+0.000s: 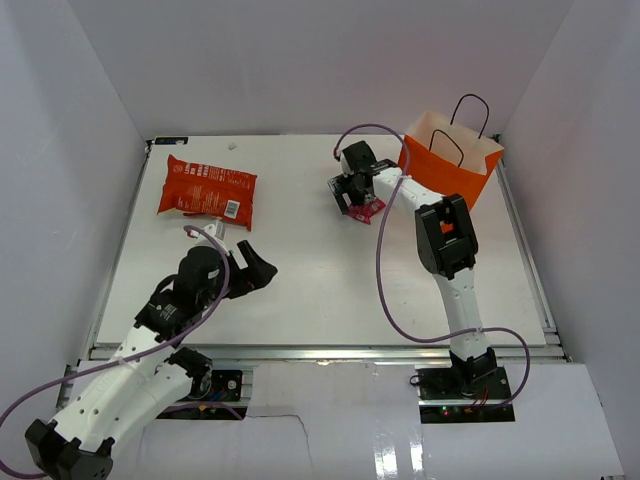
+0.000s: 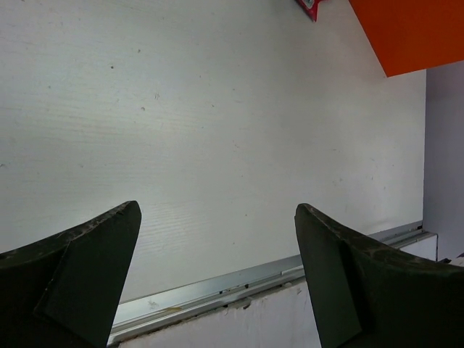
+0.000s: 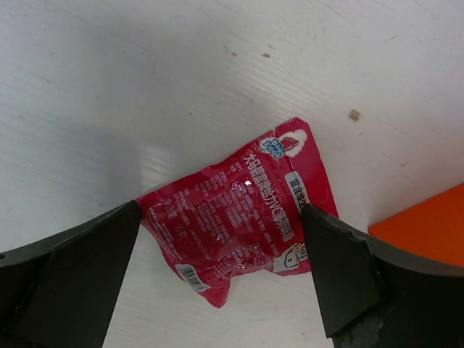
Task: Place the snacks into the paper bag
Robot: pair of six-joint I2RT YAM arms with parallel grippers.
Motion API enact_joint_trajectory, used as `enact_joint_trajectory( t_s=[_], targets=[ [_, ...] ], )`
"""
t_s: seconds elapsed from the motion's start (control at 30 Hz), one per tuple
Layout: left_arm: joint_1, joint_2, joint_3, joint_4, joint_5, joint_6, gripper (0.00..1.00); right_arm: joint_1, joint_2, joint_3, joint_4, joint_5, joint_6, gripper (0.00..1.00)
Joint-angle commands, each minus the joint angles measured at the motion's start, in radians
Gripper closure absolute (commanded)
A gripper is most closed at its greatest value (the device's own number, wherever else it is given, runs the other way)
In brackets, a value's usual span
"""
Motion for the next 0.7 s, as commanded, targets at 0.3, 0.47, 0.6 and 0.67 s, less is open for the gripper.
enact_joint_trajectory(
  t_s=[0.3,0.47,0.6,0.67],
  targets=[
    [0.005,0.06,0.03,0.021,-0.007,0.025,0.02,-0.054,-0.027,-0.191,0.03,-0.221,0.047,0.28],
    [0.005,0.083,0.033,0.044,0.0,0.041,0.02,-0.054,-0.045,-0.275,0.038,-0.245,0.047,0.44],
    [0.005,0.103,0.036,0.06,0.007,0.051,0.02,-0.049,-0.121,-0.34,0.078,-0.261,0.011,0.63],
    [0.005,0.111,0.041,0.07,0.009,0.057,0.02,-0.043,-0.161,-0.367,0.101,-0.29,-0.045,0.67]
  ],
)
